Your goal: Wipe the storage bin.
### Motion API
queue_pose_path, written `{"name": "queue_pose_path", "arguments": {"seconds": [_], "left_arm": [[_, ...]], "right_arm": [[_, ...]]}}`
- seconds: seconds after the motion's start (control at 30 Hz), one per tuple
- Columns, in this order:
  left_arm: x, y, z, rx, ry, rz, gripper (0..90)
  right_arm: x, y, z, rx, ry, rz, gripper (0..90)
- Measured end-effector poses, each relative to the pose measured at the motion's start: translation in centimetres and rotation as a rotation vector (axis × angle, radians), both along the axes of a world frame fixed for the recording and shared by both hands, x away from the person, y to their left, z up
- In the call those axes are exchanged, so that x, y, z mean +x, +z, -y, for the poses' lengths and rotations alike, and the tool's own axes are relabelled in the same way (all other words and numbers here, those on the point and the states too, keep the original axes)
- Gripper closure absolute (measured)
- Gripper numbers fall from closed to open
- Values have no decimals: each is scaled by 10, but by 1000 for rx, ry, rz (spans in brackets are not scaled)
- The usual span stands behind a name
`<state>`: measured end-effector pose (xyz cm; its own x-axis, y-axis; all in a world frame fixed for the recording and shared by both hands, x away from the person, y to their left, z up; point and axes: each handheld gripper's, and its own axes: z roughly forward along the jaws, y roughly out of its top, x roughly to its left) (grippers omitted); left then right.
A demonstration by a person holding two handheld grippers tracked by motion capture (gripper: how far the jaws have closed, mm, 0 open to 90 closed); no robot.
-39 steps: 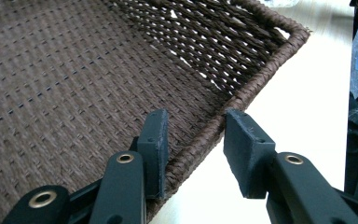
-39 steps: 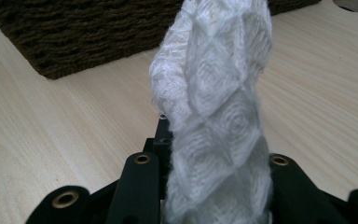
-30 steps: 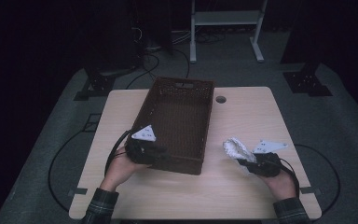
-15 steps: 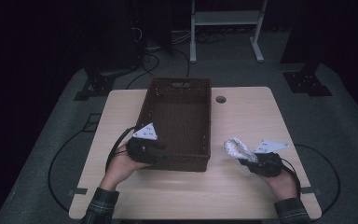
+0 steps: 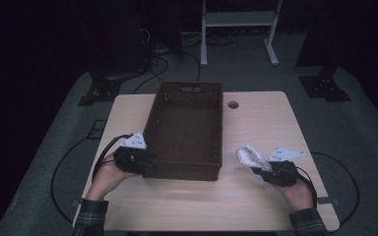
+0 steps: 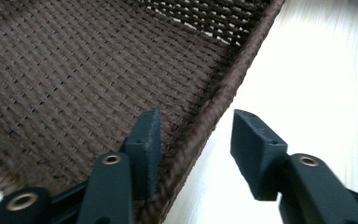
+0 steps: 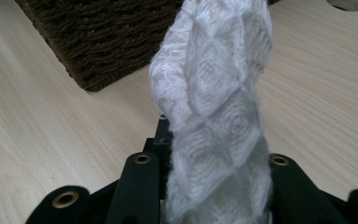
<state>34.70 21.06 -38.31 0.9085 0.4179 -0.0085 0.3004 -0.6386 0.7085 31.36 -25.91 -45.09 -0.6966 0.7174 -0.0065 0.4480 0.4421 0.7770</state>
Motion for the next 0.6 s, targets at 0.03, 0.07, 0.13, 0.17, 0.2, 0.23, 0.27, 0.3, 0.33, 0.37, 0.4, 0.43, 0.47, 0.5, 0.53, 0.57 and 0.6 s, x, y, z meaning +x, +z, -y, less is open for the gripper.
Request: {"name": "queue_pose_path", "arguments": {"seconds": [0.03, 0.07, 0.13, 0.17, 0.2, 0.23, 0.27, 0.3, 0.33, 0.37, 0.4, 0.43, 0.47, 0.5, 0.53, 0.57, 0.6], "left_arm": [[0, 0, -1, 2, 4, 2, 549], [0, 0, -1, 4, 4, 2, 568], [1, -1, -3, 1, 6, 2, 598], [1, -1, -3, 0, 3, 3, 601], [1, -1, -4, 1, 1, 4, 604], [1, -1, -4, 2, -1, 4, 604], [1, -1, -5, 11, -3, 9, 602], [1, -1, -7, 17, 0, 16, 602], [2, -1, -8, 13, 4, 13, 601], [2, -1, -9, 14, 2, 13, 599], [2, -2, -10, 12, 0, 11, 599], [2, -2, -10, 9, -1, 11, 602], [3, -3, -10, 8, -3, 8, 604], [3, -3, -11, 9, -4, 5, 613], [3, -3, -10, 11, -4, 4, 619], [2, -3, -9, 10, -1, 3, 624], [2, -3, -8, 6, -1, -1, 630]], "right_arm": [[0, 0, 0, 0, 1, 1, 686], [0, 0, 0, 0, 1, 0, 686], [0, 0, 0, 0, 1, -1, 686], [0, 0, 0, 0, 1, -1, 686], [0, 0, 0, 0, 1, 0, 686], [0, 0, 0, 0, 2, 0, 686], [0, 0, 0, 1, 0, -1, 686], [0, 0, 0, 1, 0, -1, 686], [0, 0, 0, 2, 0, -1, 686], [0, 0, 0, 1, 1, -1, 686], [0, 0, 0, 1, 1, -1, 686], [0, 0, 0, 0, 2, 0, 686], [0, 0, 0, 0, 2, -1, 686], [0, 0, 0, 0, 1, -1, 686], [0, 0, 0, 1, 1, -1, 686], [0, 0, 0, 0, 1, 0, 686], [0, 0, 0, 1, 1, 1, 686]]}}
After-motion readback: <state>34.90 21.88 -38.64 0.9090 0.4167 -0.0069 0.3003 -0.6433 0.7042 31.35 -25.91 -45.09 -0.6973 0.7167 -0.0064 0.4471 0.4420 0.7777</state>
